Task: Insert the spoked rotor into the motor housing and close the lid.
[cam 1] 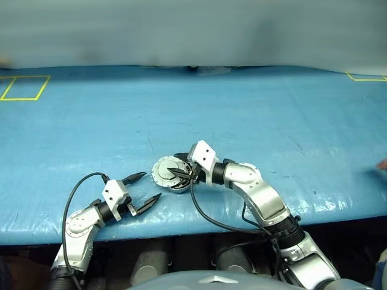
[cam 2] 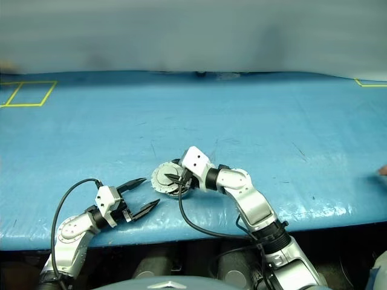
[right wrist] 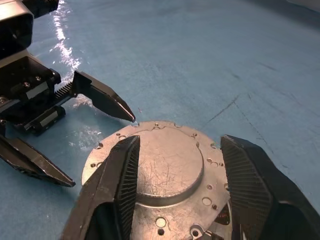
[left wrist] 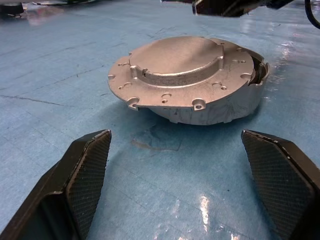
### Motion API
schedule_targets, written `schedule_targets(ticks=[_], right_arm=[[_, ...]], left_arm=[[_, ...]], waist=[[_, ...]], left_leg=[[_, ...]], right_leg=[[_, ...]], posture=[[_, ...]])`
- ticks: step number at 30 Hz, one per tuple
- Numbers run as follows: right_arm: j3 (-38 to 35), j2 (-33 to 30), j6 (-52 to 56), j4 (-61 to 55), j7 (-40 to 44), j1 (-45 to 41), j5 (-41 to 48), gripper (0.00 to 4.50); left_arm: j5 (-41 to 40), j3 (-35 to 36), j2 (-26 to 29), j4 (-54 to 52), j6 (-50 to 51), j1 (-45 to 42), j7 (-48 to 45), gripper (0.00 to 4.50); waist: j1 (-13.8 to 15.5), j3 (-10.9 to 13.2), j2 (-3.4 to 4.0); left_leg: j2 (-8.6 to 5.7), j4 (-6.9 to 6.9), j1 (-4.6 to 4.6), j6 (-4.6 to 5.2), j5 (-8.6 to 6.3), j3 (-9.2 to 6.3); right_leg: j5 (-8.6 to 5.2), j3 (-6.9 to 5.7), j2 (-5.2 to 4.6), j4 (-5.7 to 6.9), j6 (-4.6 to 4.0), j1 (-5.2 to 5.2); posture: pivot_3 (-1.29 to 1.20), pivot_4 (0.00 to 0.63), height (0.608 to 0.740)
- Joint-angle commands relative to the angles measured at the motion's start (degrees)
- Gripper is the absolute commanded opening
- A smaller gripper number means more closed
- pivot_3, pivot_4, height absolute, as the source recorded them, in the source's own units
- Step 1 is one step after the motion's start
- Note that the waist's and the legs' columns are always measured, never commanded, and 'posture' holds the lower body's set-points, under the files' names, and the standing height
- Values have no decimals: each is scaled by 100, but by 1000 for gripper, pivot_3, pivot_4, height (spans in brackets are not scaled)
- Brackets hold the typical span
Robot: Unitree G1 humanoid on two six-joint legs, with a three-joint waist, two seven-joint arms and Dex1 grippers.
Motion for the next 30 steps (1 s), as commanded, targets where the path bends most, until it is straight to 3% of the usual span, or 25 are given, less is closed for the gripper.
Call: schedule_targets(ticks=[1, 3, 25, 28, 30], right_arm=[[31, 67, -179, 3, -42, -89, -57, 3842], [48, 65, -152, 37, -24, -95, -69, 4491], [119, 286, -18, 348, -6, -64, -13, 4491], [145, 271, 0, 346, 8, -60, -20, 3915], [156, 265, 2, 342, 15, -61, -25, 3286]], left_arm=[[-14, 9, 19, -125, 12, 26, -8, 4442], [-10, 11, 16, -133, 10, 41, 4, 4442], [54, 12, 1, -87, -15, 17, 83, 4442], [58, 19, -5, -82, -30, 26, 101, 4442], [59, 20, -7, -80, -35, 28, 112, 4442]], waist=[[-1, 0, 0], [-1, 0, 0], [-2, 0, 0], [-2, 0, 0], [-2, 0, 0]], left_leg=[[0, 0, 0, 0, 0, 0], [0, 0, 0, 0, 0, 0], [0, 1, 2, 0, 1, 0], [0, 1, 3, -1, 1, 0], [0, 1, 4, -1, 1, -1]], right_leg=[[0, 0, 0, 0, 0, 0], [0, 0, 1, 0, 0, 0], [0, -1, 2, 2, 0, 1], [0, 0, 2, 2, 0, 2], [0, -1, 2, 3, 0, 3]], posture=[[0, 150, 740], [0, 150, 740], [0, 150, 740], [0, 150, 740], [0, 150, 740]])
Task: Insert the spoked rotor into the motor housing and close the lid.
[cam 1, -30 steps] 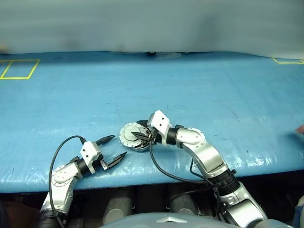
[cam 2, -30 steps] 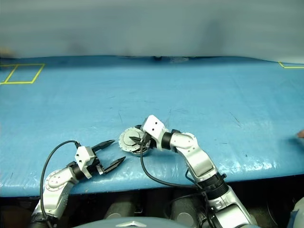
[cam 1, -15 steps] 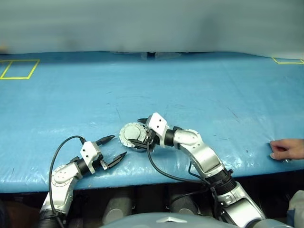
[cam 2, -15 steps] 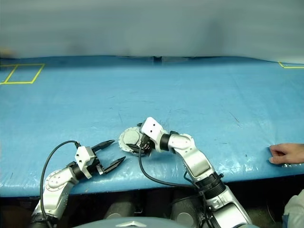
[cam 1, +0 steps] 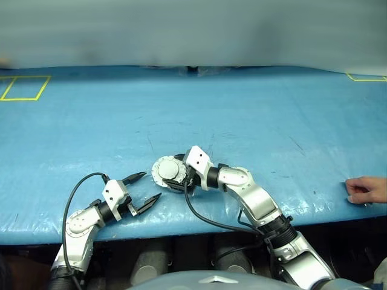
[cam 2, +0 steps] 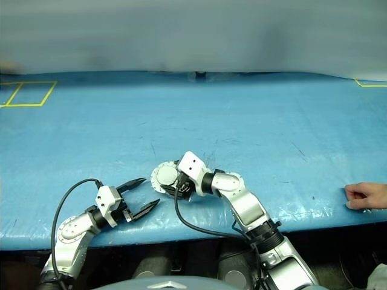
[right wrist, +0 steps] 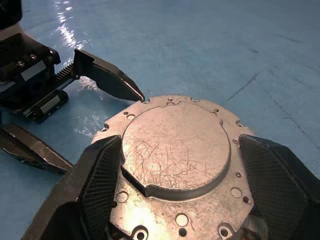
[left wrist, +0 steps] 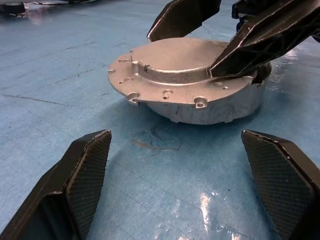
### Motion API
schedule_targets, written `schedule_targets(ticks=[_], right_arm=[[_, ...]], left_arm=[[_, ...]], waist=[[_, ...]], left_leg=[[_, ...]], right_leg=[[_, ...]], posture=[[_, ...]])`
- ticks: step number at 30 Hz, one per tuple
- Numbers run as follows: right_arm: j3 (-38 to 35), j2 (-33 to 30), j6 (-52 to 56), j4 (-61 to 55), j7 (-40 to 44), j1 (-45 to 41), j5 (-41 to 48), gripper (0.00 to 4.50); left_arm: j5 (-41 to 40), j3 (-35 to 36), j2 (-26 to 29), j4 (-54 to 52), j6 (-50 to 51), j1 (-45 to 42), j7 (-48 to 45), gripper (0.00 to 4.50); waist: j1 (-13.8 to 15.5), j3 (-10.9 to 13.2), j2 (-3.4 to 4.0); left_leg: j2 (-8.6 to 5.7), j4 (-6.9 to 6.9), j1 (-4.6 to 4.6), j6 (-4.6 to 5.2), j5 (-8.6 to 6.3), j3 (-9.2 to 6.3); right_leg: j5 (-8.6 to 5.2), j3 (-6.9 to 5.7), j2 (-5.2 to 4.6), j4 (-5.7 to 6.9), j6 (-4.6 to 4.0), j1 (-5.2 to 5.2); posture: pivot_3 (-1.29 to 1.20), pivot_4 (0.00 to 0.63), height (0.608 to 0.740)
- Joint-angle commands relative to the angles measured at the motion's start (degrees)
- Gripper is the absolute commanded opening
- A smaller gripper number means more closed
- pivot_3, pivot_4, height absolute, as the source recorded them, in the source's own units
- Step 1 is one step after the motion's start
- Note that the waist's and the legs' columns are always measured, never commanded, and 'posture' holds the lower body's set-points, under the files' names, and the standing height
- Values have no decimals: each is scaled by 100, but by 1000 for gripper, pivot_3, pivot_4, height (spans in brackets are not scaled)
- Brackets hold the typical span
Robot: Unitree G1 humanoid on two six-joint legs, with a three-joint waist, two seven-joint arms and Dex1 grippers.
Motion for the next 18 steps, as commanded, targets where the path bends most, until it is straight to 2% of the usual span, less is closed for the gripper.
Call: schedule_targets(ticks=[1, 9, 18], right_arm=[[-24, 15, -27, -107, -10, -49, -3, 3052], [-125, -57, 26, -377, 95, -81, 143, 3055], [-358, -311, 204, -592, 739, -301, 725, 3055]], left_arm=[[25, 21, 1, -71, -37, 24, 33, 4442], [18, 9, -6, -48, -47, 26, 44, 4442], [27, -12, -9, -1, -50, -16, 20, 4442]], waist=[[0, 0, 0], [0, 0, 0], [1, 0, 0]], left_leg=[[0, 0, 0, 0, 0, 0], [0, 1, 0, -1, 1, -1], [0, 2, -1, -1, 1, -2]], right_leg=[[0, -1, 0, 1, 0, 0], [0, -1, 0, 2, 0, 0], [0, -2, 0, 1, 0, 0]], posture=[[0, 150, 740], [0, 150, 740], [0, 150, 740]])
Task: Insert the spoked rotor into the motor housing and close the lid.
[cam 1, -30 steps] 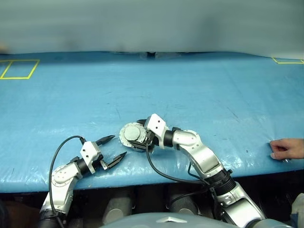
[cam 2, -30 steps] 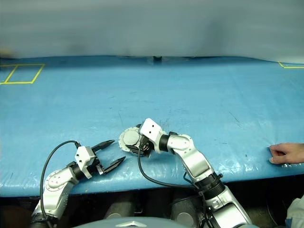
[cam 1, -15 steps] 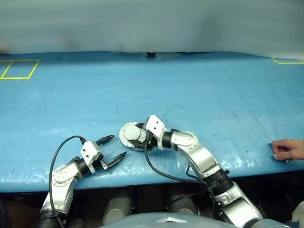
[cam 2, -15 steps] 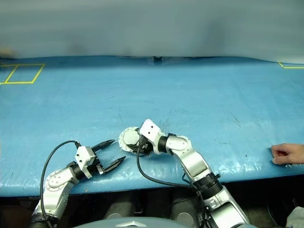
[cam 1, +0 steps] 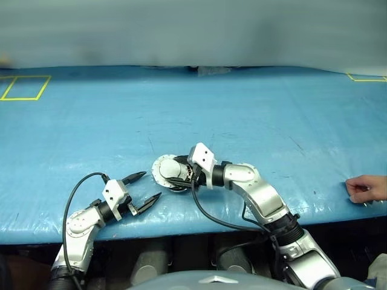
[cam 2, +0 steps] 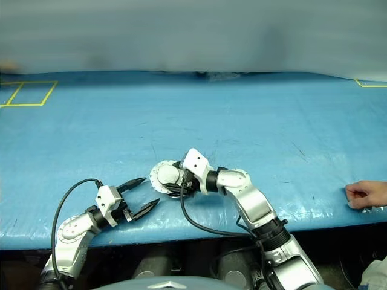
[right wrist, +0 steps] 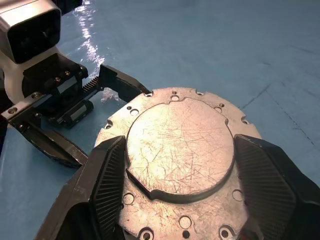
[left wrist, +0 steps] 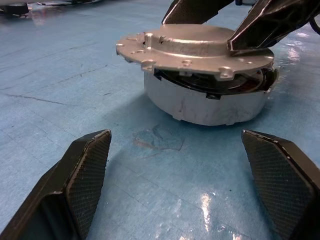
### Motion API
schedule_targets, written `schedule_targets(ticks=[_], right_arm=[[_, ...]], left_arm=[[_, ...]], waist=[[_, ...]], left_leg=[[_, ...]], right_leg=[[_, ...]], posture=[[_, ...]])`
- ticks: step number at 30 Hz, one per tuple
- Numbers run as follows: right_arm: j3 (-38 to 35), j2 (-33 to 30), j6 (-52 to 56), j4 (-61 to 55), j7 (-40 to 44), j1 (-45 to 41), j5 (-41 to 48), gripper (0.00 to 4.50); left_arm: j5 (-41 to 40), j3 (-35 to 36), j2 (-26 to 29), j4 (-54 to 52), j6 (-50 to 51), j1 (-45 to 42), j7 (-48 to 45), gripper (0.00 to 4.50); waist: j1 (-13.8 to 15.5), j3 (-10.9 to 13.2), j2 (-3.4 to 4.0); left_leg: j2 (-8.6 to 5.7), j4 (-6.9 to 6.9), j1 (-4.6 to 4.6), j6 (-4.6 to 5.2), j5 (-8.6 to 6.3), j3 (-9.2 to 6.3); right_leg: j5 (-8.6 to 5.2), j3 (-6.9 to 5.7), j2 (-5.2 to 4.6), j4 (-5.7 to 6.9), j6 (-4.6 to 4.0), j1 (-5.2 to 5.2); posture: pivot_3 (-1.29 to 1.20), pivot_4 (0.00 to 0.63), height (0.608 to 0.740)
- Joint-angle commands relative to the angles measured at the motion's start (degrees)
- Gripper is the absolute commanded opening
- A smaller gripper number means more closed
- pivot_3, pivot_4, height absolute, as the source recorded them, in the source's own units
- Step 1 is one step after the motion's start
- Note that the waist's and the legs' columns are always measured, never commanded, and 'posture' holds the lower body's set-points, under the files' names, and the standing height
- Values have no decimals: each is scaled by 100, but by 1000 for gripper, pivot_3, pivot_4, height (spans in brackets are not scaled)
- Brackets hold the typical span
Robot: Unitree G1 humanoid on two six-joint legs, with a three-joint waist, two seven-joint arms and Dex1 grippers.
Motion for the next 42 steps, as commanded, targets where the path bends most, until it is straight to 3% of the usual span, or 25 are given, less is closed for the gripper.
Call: schedule_targets(ticks=[1, 15, 42], right_arm=[[-104, -97, -83, -295, 277, -205, 203, 3055], [32, -528, -384, 398, 656, -440, -146, 3055], [-32, -733, -529, 715, 993, -673, -359, 3055]], left_arm=[[28, -6, -2, 1, -41, -16, -15, 4442], [45, -34, -24, 13, -56, 19, -18, 4442], [44, -57, -81, 155, -161, 35, -50, 4442]], waist=[[1, 0, 0], [4, 0, 0], [14, 0, 0]], left_leg=[[0, 0, 0, 0, 0, 0], [-1, 1, -1, 1, 0, -1], [-1, 4, 0, 0, 0, -1]], right_leg=[[0, 0, 0, 0, 0, 0], [1, -2, -1, -1, -1, 1], [1, -2, -3, -1, 0, 4]], posture=[[0, 150, 740], [0, 150, 740], [0, 150, 740]])
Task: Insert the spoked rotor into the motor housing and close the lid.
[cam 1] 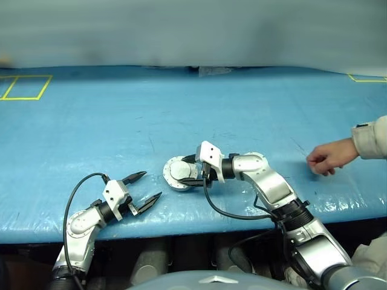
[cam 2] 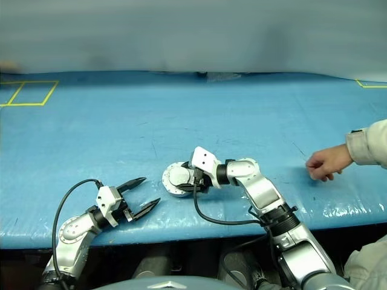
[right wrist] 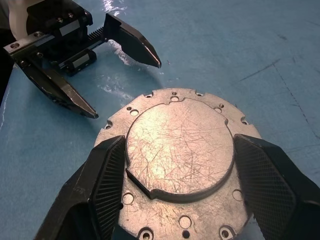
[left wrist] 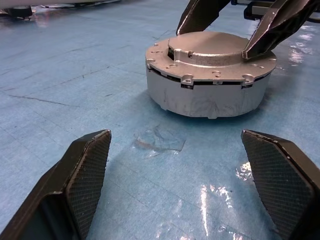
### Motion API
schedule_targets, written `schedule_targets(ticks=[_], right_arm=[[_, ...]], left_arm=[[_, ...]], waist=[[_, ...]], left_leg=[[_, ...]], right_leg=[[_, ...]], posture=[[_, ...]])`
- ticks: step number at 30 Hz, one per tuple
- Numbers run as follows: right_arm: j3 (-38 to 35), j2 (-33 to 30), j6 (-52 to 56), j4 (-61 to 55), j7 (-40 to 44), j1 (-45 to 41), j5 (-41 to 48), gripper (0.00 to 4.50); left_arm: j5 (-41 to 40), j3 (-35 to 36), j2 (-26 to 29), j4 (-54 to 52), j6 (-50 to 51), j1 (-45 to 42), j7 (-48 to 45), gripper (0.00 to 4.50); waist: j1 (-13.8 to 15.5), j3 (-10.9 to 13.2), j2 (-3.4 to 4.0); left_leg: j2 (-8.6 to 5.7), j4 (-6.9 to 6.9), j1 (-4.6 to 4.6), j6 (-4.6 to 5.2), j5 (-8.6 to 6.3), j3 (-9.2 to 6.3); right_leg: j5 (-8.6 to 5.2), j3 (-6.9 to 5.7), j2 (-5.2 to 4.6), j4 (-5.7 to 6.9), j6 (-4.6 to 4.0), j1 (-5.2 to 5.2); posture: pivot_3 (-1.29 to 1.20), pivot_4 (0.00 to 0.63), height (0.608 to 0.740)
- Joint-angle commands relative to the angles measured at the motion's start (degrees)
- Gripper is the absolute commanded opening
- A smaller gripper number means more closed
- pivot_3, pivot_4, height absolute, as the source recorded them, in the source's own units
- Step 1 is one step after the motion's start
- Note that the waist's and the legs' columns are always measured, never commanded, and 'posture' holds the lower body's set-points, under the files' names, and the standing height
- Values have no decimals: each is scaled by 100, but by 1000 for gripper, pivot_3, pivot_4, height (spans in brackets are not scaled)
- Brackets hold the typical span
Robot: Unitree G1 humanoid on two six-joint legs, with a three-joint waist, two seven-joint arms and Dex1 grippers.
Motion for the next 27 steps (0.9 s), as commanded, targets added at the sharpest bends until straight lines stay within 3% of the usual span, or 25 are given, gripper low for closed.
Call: schedule_targets(ticks=[1, 27], right_arm=[[-63, -79, -79, -1, 8, -104, -67, 3055], [106, 43, 42, 613, -225, -26, -299, 3055]], left_arm=[[39, -50, -24, 84, -38, 47, -49, 4442], [27, -39, -36, 222, -106, 7, -75, 4442]], waist=[[0, 0, 0], [-12, -73, 18]], left_leg=[[0, 0, 0, 0, 0, 0], [6, 0, 18, -1, 0, 0]], right_leg=[[0, 0, 0, 0, 0, 0], [-4, 2, -1, 2, 7, 12]], posture=[[0, 150, 740], [0, 150, 740]])
